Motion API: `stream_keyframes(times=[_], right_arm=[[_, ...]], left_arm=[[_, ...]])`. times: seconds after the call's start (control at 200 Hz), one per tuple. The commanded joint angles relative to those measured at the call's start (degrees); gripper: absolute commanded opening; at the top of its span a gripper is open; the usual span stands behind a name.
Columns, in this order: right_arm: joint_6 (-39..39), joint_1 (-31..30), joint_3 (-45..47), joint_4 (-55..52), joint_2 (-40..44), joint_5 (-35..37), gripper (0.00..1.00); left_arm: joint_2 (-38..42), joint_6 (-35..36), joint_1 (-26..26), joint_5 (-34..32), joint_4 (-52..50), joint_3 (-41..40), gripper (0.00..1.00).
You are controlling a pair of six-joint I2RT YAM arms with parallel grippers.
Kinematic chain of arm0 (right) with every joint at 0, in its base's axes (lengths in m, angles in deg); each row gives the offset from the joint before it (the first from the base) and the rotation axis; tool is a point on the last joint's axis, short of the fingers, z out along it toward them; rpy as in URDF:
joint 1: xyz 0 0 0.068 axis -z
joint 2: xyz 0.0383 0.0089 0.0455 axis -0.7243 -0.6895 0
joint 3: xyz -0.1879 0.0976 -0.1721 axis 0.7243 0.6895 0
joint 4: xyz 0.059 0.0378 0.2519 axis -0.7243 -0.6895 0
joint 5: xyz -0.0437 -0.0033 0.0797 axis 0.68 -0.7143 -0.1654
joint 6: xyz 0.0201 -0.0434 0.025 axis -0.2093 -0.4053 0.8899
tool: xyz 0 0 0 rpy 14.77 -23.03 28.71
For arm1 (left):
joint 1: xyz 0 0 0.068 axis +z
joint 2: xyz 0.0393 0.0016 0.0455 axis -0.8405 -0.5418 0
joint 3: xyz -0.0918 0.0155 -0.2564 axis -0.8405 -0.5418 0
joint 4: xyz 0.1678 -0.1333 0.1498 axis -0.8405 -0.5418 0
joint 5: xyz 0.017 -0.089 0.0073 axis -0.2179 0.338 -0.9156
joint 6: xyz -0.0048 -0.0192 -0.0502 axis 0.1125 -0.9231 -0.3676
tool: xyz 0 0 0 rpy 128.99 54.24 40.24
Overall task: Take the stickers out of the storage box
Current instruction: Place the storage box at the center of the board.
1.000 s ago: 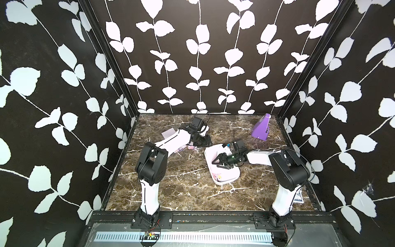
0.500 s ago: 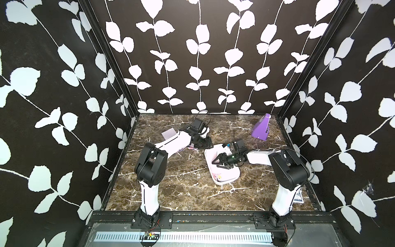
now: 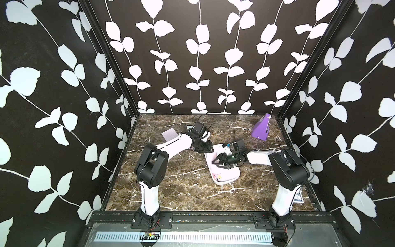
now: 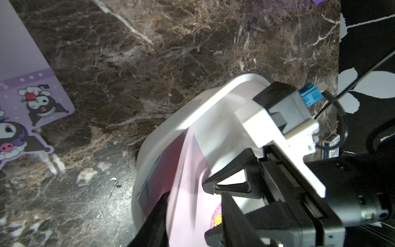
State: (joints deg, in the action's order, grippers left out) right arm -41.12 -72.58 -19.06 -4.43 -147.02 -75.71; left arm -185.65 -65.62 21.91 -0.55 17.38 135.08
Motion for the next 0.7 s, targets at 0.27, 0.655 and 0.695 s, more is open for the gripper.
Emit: stream_keyframes(times=[0.27, 0.655, 0.695], right_arm=[[-1.5, -0.8, 2.6, -5.4, -4.1, 7.9, 0.6], [-3.6, -0.6, 1.8, -11.6, 2.7, 9.3, 0.61], [-3.9, -0.5, 1.5, -12.8, 3.9, 9.6, 0.61]], left_arm=[[2.9, -0.6, -1.9, 0.7, 0.0, -2.4, 0.18], [3.6, -1.2, -1.9, 1.4, 0.4, -0.9, 0.04], [3.7, -1.2, -1.9, 1.4, 0.4, -0.7, 0.04]])
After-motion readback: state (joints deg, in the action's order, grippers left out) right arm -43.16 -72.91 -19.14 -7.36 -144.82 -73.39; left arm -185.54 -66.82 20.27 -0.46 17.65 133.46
